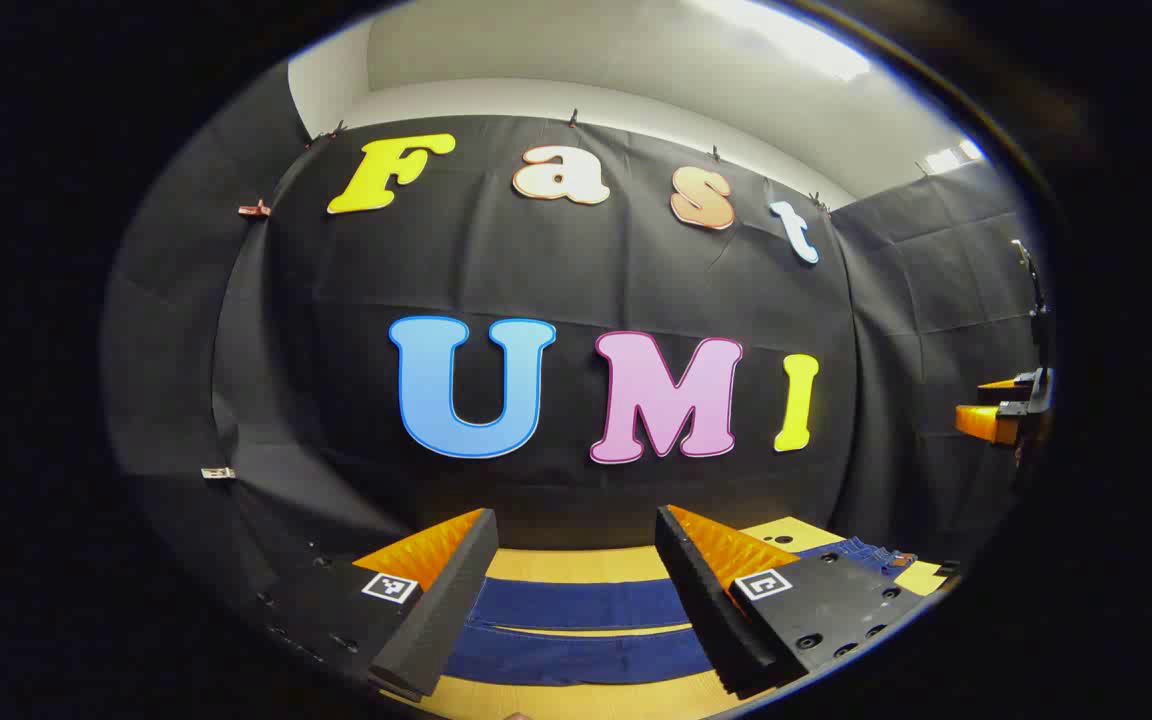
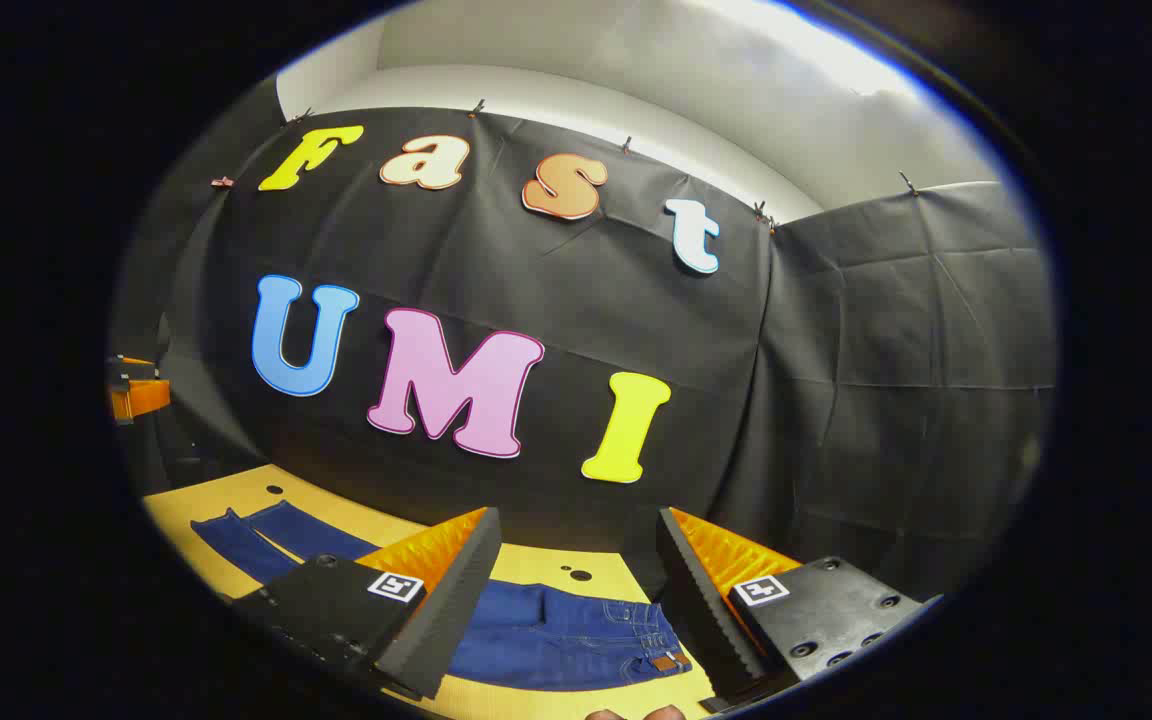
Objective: Grasp the waist and the cuffs of the jeans and fold them to make the two legs overlap; first hold the waist and fold one-third of the jeans toward the cuffs, then hold the cuffs and fold the remaining one-third in the same direction to finish folding.
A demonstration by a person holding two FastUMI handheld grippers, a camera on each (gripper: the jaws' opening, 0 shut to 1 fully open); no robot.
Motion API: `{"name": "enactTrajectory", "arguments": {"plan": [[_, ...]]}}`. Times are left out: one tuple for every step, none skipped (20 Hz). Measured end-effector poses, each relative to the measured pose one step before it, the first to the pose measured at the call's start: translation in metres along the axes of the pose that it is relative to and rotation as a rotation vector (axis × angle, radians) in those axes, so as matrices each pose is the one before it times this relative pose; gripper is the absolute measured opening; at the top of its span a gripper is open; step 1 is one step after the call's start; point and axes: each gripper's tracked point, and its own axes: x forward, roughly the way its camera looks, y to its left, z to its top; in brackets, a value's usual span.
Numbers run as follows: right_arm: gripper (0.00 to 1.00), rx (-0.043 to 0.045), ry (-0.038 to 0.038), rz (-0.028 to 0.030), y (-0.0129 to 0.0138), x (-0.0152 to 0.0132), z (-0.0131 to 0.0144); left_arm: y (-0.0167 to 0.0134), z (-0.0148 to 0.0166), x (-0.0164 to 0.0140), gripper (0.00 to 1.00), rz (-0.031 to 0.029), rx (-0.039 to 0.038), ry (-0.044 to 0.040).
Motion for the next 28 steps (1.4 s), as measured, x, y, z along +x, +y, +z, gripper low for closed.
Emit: {"name": "enactTrajectory", "arguments": {"plan": [[0.96, -0.01322, 0.00226, -0.01050, -0.00493, -0.00201, -0.00162, -0.00165, -0.00254, 0.00151, 0.99, -0.00436, -0.00881, 0.00328], [0.96, -0.01103, 0.00762, -0.00820, -0.00422, -0.00007, -0.00208, -0.00051, -0.00077, 0.00077, 0.99, -0.00062, -0.00972, 0.00598], [0.96, -0.00571, 0.00943, -0.00547, -0.00345, -0.00125, -0.00301, 0.00079, -0.00335, 0.00038, 0.99, 0.00067, -0.00817, 0.00602], [0.96, -0.00183, 0.00748, -0.00481, -0.00242, -0.00200, -0.00241, 0.00100, 0.00073, 0.00013, 0.99, -0.00014, -0.00334, -0.00015], [0.96, 0.00177, 0.00504, -0.00740, -0.00390, -0.00138, -0.00119, 0.00001, 0.00031, 0.00092, 0.99, -0.00096, 0.00172, -0.00246], [0.96, 0.00328, 0.00276, -0.00975, -0.00333, 0.00008, 0.00000, -0.00022, 0.00030, 0.00017, 0.99, -0.00371, 0.00677, -0.00180], [0.98, 0.00515, -0.00035, -0.00877, -0.00298, -0.00078, 0.00013, -0.00001, 0.00186, 0.00052, 0.99, -0.00257, 0.00909, -0.00198], [0.97, 0.00638, 0.00039, -0.00654, -0.00201, -0.00069, 0.00036, 0.00052, -0.00079, 0.00038, 0.99, -0.00124, 0.00745, -0.00093], [0.97, 0.00630, -0.00086, -0.00282, -0.00061, -0.00007, 0.00086, -0.00022, 0.00205, 0.00033, 0.99, -0.00152, 0.00330, -0.00150], [0.97, 0.00443, -0.00116, -0.00311, -0.00060, -0.00025, 0.00010, -0.00142, 0.00316, 0.00055, 0.99, -0.00383, -0.00063, -0.00547], [0.98, 0.00254, 0.00010, -0.00219, -0.00038, 0.00024, -0.00015, -0.00045, 0.00119, -0.00015, 0.99, -0.00115, -0.00030, -0.00360], [0.96, 0.00199, -0.00138, 0.00231, 0.00172, -0.00087, 0.00035, -0.00077, -0.00036, 0.00039, 0.99, 0.00037, 0.00219, -0.00360], [0.96, 0.00080, -0.00222, 0.00342, 0.00147, 0.00018, -0.00060, -0.00087, 0.00165, 0.00042, 0.99, 0.00000, 0.00509, -0.00360], [0.96, -0.00260, -0.00058, 0.00517, 0.00292, 0.00052, -0.00039, -0.00050, 0.00091, 0.00027, 0.99, -0.00035, 0.00942, -0.00027], [0.94, -0.00776, -0.00024, 0.00570, 0.00241, 0.00150, -0.00097, -0.00033, -0.00191, -0.00069, 0.99, -0.00233, 0.01297, 0.00211], [0.96, -0.01302, 0.00252, 0.00405, 0.00231, 0.00188, -0.00242, 0.00008, -0.00115, 0.00023, 0.99, -0.00553, 0.01158, 0.00457], [0.96, -0.01482, 0.00394, 0.00520, 0.00232, 0.00065, -0.00175, 0.00032, -0.00367, -0.00039, 0.99, -0.00840, 0.00587, 0.00782], [0.96, -0.01462, 0.00326, 0.01041, 0.00222, 0.00112, -0.00281, 0.00257, -0.00644, -0.00091, 0.99, -0.00540, 0.00232, 0.01467], [0.94, -0.02113, 0.00180, 0.01678, 0.00348, 0.00116, -0.00232, 0.00466, -0.00583, -0.00102, 0.99, 0.00281, 0.00278, 0.01636], [0.95, -0.03548, 0.00175, 0.01338, 0.00193, 0.00176, -0.00282, 0.00632, -0.00859, -0.00146, 0.99, 0.00540, 0.00788, 0.01749], [0.96, -0.04661, 0.00849, 0.00240, -0.00190, 0.00310, -0.00630, 0.00583, -0.00865, -0.00167, 0.99, -0.00093, 0.01587, 0.01992], [0.96, -0.04565, 0.00976, 0.00618, -0.00211, 0.00246, -0.00667, 0.00392, -0.00931, 0.00057, 0.99, -0.01888, 0.02406, 0.02366], [0.96, -0.03943, 0.01399, 0.01105, -0.00037, 0.00118, -0.00834, 0.00279, -0.01122, 0.00128, 0.99, -0.01949, 0.02956, 0.02135], [0.96, -0.03595, 0.01773, 0.01036, 0.00016, 0.00405, -0.00700, 0.00509, -0.00983, 0.00438, 0.99, -0.02052, 0.03089, 0.01922], [0.96, -0.03334, 0.01662, 0.01005, 0.00014, 0.00371, -0.00893, 0.00444, -0.01005, 0.00588, 0.99, -0.02018, 0.02763, 0.02682], [0.96, -0.03305, 0.01185, 0.01316, 0.00085, 0.00396, -0.00643, 0.00278, -0.01279, 0.00460, 0.99, -0.02148, 0.02114, 0.02719], [0.96, -0.03420, 0.01247, 0.00823, 0.00016, 0.00527, -0.00890, 0.00007, -0.01205, 0.00778, 0.99, -0.02804, 0.01190, 0.02316], [0.96, -0.02967, 0.01215, 0.00965, -0.00002, 0.00515, -0.00968, -0.00262, -0.01385, 0.00885, 0.99, -0.04062, 0.01826, 0.03585]]}}
